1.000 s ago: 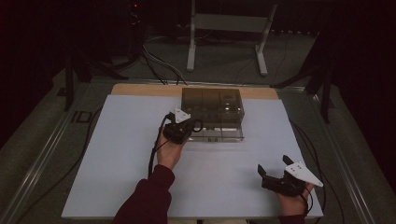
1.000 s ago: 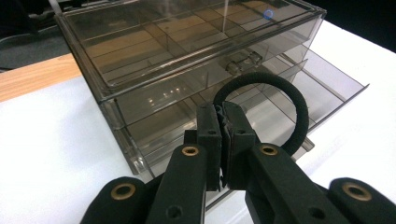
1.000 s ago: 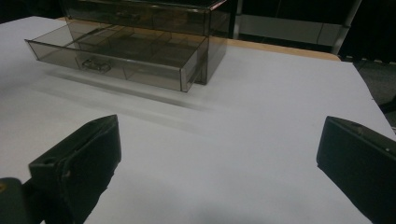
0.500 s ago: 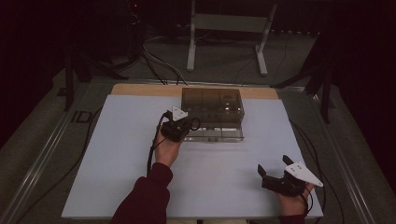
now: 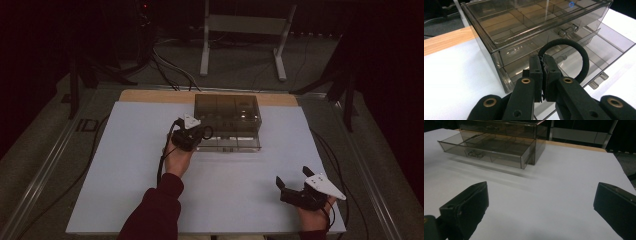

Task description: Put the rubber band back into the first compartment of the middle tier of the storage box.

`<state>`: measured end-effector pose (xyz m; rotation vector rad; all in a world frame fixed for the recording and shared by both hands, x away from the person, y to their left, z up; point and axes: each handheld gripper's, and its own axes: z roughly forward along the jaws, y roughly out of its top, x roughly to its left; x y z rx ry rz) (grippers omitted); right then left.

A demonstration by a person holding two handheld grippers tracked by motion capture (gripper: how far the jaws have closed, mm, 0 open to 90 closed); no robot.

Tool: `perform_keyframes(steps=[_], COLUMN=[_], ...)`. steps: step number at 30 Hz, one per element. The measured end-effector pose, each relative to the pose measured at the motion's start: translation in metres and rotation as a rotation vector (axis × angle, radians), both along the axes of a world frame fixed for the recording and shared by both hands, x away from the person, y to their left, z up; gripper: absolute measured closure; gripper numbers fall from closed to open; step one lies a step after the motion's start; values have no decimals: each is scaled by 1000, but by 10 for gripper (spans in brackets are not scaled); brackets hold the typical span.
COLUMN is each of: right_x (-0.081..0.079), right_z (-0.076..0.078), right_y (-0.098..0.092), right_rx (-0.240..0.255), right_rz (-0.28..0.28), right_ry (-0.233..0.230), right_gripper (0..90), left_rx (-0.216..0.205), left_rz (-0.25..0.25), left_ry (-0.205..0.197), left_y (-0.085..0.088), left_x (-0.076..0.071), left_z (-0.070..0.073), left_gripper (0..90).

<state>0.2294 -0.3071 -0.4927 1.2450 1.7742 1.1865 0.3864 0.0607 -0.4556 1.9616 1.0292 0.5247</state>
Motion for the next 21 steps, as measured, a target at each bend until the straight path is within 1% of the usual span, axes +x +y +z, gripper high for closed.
perform_keyframes(steps=[3,8,11,21], right_x=[0,0,0,0], right_z=[0,0,0,0], right_y=[1,0,0,0], right_rx=[1,1,2,2], right_rz=[-1,-1,-1,0], right_ry=[2,1,1,1], right_gripper=[4,4,4,4], left_rx=[11,14,24,57], left_rz=[-5,-8,-12,-18], left_ry=[1,0,0,14], left_y=[0,0,0,-3], left_x=[1,3,3,5], left_z=[-1,-3,-4,-9], left_gripper=[885,885,885,885])
